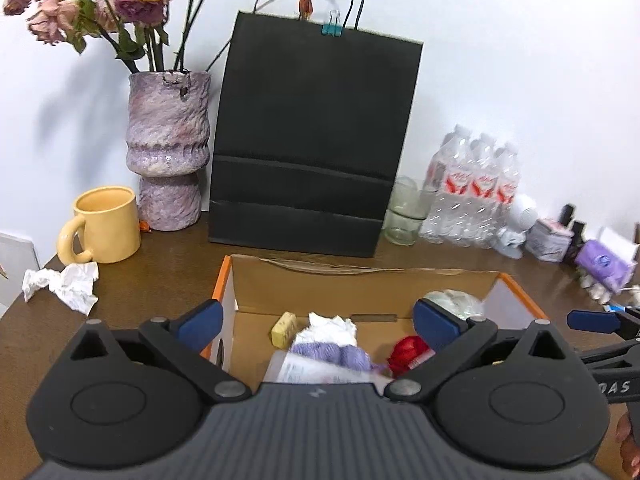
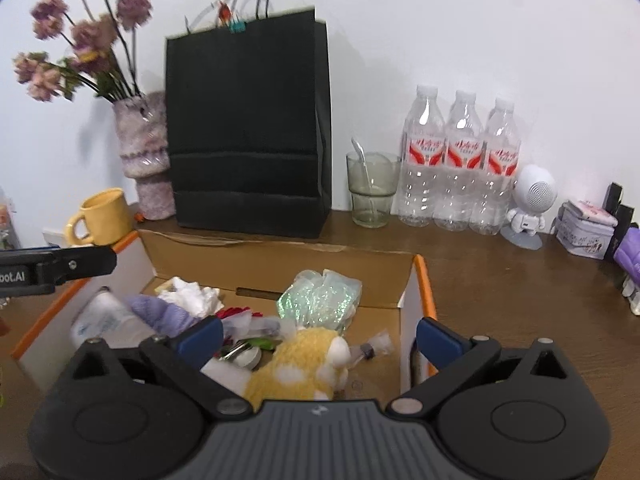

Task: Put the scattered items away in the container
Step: 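Grasp clear wrapped candy with left tool while right tool grasps black packet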

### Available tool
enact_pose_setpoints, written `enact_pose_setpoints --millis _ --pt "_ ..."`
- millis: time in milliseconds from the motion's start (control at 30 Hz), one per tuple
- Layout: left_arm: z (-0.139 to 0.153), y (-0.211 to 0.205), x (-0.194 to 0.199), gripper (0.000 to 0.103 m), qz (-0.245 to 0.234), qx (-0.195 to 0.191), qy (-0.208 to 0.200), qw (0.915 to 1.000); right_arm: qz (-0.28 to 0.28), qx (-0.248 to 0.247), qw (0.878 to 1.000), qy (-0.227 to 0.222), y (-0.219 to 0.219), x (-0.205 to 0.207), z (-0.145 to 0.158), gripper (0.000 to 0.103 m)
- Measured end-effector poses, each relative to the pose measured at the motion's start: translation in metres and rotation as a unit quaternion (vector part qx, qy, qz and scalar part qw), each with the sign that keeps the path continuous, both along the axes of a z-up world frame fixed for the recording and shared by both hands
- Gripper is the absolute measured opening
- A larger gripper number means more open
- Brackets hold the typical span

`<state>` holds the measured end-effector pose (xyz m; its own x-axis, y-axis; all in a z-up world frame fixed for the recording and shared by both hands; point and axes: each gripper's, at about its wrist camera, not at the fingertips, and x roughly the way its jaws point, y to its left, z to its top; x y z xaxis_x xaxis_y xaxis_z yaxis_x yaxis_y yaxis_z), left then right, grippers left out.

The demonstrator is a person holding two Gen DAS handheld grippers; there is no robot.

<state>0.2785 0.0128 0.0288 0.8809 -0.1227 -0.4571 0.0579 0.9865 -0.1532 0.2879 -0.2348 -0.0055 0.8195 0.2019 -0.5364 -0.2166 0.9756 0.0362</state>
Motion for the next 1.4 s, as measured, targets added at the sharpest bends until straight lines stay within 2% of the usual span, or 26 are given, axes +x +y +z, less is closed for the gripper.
enact_pose_setpoints --millis 167,267,367,433,567,633,700,800,900,1000,1067,1200,1233,1267,1333,1400 --pt "0.007 0.015 -0.051 0.103 -0.003 0.012 -0.023 0.9997 0.018 0.000 1.000 -0.023 -0.026 -0.058 0.006 0.103" --pt "0.000 0.020 -0.074 0.103 0.004 0.014 -0.012 0.9998 0.016 -0.014 1.000 -0.008 -0.035 -0.085 -0.003 0.103" --pt "-0.013 0.024 -0.093 0.103 0.010 0.005 0.015 0.9998 0.015 -0.019 1.000 0.016 -0.040 -0.102 -0.018 0.101" --pt "-0.019 0.025 -0.104 0.103 0.009 0.001 0.033 0.9994 0.020 -0.011 0.999 0.033 -0.042 -0.107 -0.029 0.091" --pt "-0.031 0.020 -0.127 0.103 -0.004 0.003 0.060 0.9982 0.027 -0.010 0.998 0.055 -0.038 -0.108 -0.047 0.078" --pt "-0.036 0.016 -0.137 0.103 -0.009 0.005 0.073 0.9973 0.030 -0.018 0.997 0.061 -0.034 -0.106 -0.055 0.064" --pt "-0.040 0.012 -0.147 0.103 -0.016 0.008 0.084 0.9963 0.033 -0.023 0.997 0.069 -0.030 -0.105 -0.062 0.054" --pt "-0.044 0.001 -0.162 0.098 -0.026 0.022 0.100 0.9944 0.031 -0.029 0.995 0.085 -0.030 -0.103 -0.070 0.034" --pt "-0.049 -0.007 -0.173 0.086 -0.039 0.033 0.121 0.9913 0.024 -0.024 0.996 0.084 -0.034 -0.108 -0.071 0.015" --pt "-0.056 -0.014 -0.178 0.071 -0.046 0.040 0.142 0.9880 0.022 -0.022 0.996 0.082 -0.037 -0.115 -0.071 0.015" --pt "-0.062 -0.018 -0.180 0.057 -0.045 0.044 0.158 0.9854 0.021 -0.021 0.996 0.081 -0.037 -0.121 -0.071 0.014" --pt "-0.069 -0.024 -0.187 0.047 -0.042 0.061 0.176 0.9816 0.011 -0.016 0.997 0.080 -0.041 -0.132 -0.070 0.014" --pt "-0.070 -0.026 -0.189 0.041 -0.039 0.072 0.172 0.9817 0.008 -0.015 0.997 0.079 -0.042 -0.135 -0.069 0.014" --pt "-0.071 -0.028 -0.190 0.030 -0.036 0.080 0.169 0.9818 0.006 -0.013 0.997 0.079 -0.044 -0.139 -0.069 0.014" --pt "-0.071 -0.029 -0.192 0.017 -0.034 0.082 0.163 0.9826 0.001 -0.010 0.997 0.078 -0.047 -0.145 -0.068 0.014" --pt "-0.071 -0.031 -0.192 0.017 -0.031 0.084 0.159 0.9832 -0.004 -0.008 0.997 0.074 -0.050 -0.151 -0.067 0.014"
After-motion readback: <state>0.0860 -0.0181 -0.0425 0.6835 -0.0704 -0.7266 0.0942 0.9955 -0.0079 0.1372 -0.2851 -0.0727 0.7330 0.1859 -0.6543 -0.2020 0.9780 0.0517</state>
